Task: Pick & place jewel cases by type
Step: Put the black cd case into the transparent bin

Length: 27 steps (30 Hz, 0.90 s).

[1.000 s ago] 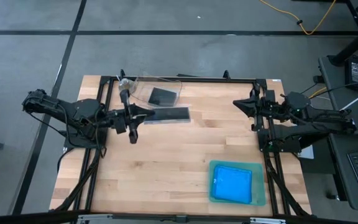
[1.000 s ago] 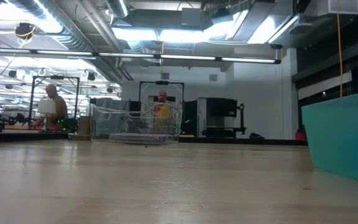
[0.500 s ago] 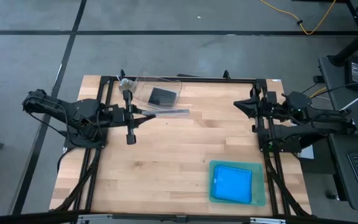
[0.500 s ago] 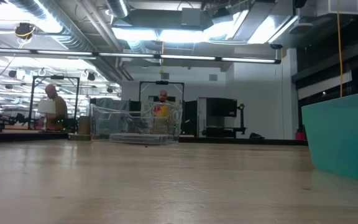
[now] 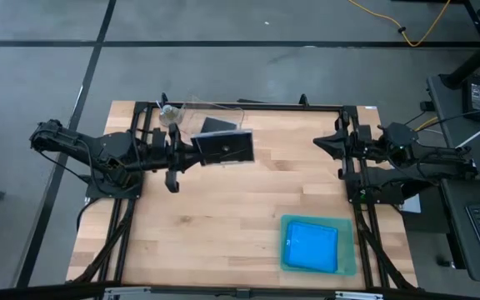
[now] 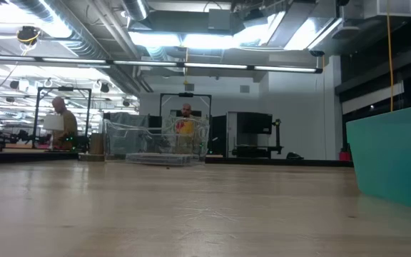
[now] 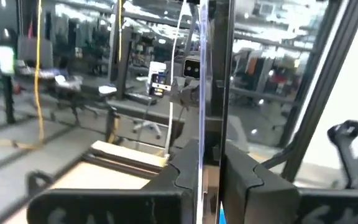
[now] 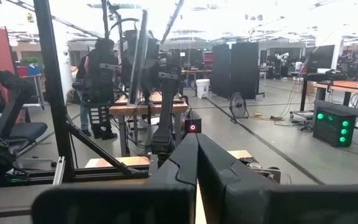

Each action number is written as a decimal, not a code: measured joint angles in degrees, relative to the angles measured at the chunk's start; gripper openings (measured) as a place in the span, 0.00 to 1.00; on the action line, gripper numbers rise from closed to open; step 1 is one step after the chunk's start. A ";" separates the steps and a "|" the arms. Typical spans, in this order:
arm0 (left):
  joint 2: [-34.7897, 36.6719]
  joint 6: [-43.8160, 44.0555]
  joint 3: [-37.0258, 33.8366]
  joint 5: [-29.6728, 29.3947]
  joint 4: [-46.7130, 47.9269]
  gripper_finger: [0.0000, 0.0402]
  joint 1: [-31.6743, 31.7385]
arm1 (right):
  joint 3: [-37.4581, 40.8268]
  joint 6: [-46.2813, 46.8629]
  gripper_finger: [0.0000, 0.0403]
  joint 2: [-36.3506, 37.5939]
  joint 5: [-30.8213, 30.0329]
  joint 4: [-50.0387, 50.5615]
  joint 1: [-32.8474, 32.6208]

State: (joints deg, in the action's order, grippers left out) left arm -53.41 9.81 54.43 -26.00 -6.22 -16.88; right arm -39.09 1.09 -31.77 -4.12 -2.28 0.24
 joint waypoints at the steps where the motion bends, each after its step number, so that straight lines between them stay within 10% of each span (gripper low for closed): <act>1: 0.00 2.03 0.00 0.00 -0.01 0.07 0.00 | 0.00 -0.10 0.02 0.00 0.32 -0.01 0.01; 27: 0.00 51.82 0.00 0.17 0.00 0.07 0.00 | 0.00 -2.78 0.02 0.00 4.44 0.02 0.00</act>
State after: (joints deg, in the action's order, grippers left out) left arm -53.41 61.63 54.43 -25.82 -6.22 -16.88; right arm -39.09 -1.69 -31.77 0.32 -2.26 0.24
